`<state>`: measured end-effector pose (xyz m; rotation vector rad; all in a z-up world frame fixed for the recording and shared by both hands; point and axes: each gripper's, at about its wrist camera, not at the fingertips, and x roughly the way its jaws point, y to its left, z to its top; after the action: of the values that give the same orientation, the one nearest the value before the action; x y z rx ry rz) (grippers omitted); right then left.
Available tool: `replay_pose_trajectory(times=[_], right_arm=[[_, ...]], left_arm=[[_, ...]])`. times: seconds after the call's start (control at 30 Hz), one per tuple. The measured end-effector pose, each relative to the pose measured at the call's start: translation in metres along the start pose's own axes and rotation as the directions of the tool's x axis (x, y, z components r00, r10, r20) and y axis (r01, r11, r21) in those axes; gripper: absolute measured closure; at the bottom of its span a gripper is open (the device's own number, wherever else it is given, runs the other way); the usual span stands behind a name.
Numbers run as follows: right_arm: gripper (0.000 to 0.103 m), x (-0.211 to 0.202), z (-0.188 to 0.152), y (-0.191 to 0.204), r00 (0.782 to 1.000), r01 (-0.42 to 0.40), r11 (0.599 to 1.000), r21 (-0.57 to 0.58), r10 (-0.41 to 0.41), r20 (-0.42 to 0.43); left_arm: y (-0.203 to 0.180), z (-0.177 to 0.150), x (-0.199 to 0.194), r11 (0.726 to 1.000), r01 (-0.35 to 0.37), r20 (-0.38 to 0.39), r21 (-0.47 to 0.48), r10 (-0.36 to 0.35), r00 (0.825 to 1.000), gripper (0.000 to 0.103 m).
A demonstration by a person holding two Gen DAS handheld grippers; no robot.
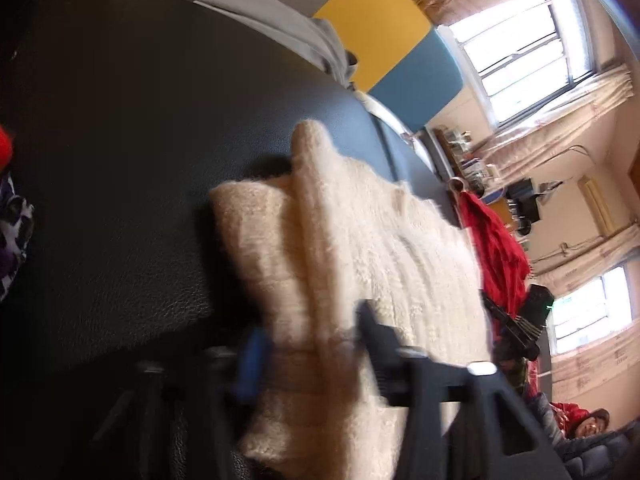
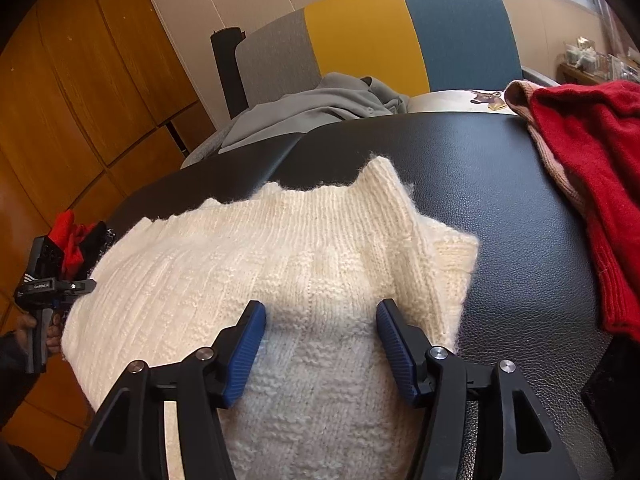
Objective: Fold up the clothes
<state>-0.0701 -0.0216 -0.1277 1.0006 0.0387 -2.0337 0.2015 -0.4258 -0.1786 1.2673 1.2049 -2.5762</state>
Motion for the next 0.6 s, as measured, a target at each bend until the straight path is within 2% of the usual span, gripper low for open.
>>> replay_pose_trajectory(times=[0.03, 0.17, 0.27, 0.43, 0.6], right_arm=[[0.041, 0.0, 0.001, 0.0, 1.0, -0.006, 1.0, -0.004, 0.006, -0.007], [0.041, -0.006, 0.01, 0.001, 0.995, -0.067, 0.997, -0.029, 0.064, -0.077], [0.041, -0.022, 0.019, 0.007, 0.985, -0.115, 0.986, -0.117, 0.098, -0.139], [0.042, -0.039, 0.028, 0.022, 0.961, -0.183, 0.944, -0.274, 0.112, -0.254], [0.043, -0.031, 0.025, 0.031, 0.927, -0.245, 0.895, -0.373, 0.103, -0.362]], left_arm=[[-0.003, 0.0, -0.001, 1.0, -0.02, 0.011, 0.005, 0.02, 1.0, 0.084], [-0.009, 0.012, -0.011, 0.999, -0.051, 0.042, -0.002, 0.051, 0.998, 0.087], [-0.014, 0.022, -0.018, 0.998, -0.065, 0.051, 0.011, 0.064, 0.997, 0.087], [-0.023, 0.039, -0.031, 0.996, -0.092, 0.073, 0.019, 0.09, 0.993, 0.087], [-0.036, 0.051, -0.038, 0.995, -0.096, 0.069, 0.032, 0.093, 0.993, 0.087]])
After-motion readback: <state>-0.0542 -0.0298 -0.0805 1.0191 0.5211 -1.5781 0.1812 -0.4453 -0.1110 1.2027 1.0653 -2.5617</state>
